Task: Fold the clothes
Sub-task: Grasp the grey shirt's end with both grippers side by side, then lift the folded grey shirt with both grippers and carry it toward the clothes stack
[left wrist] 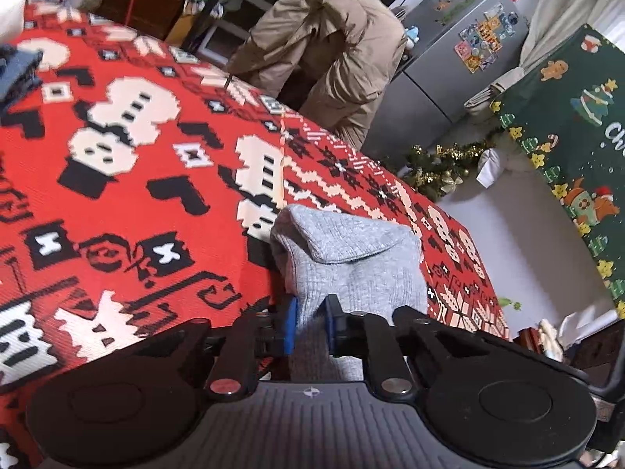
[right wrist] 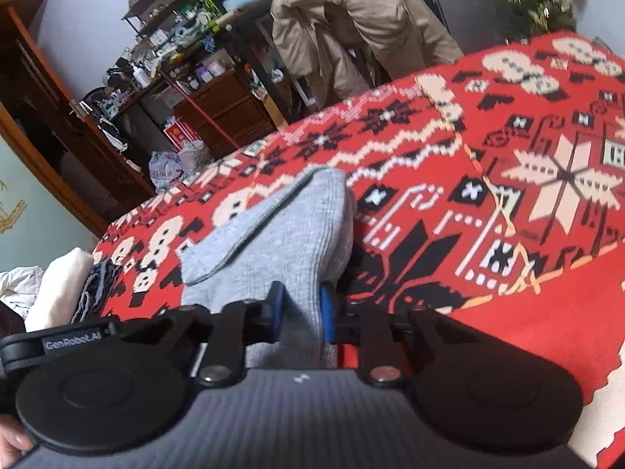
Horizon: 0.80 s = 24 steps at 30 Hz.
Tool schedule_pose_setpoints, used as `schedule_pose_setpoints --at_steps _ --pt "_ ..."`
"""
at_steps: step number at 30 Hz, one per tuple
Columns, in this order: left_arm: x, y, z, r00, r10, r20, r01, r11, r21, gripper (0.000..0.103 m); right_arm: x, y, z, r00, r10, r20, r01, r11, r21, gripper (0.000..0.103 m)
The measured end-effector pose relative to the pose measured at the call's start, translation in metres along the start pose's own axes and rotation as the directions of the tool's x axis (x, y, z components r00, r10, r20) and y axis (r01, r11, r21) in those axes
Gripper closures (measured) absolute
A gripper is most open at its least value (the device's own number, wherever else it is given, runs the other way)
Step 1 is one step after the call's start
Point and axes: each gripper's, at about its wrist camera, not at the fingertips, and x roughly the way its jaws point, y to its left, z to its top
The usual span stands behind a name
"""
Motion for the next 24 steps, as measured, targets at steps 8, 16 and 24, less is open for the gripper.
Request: schedule_pose_setpoints --at_steps 8,16,24 --pt "-0.057 -0.021 0.014 0.986 0.013 0.169 -0.025 0.997 0.067 0.091 -0.044 0.049 0.012 0.993 0.067 0.094 -0.057 0.993 -0.103 0.087" --pt "-0.157 -0.009 0.05 0.934 0.091 0.345 -0.127 0.988 0.082 0.091 -0.064 0.146 0.023 0.968 0.219 0.124 -0.191 0.96 -0.204 0.087" --pt "-0.234 0.044 0.11 0.874 0.232 0.426 -0.276 0.96 0.042 0.091 -0.03 0.265 0.03 0.927 0.372 0.047 -0.354 0.91 -0.215 0.087"
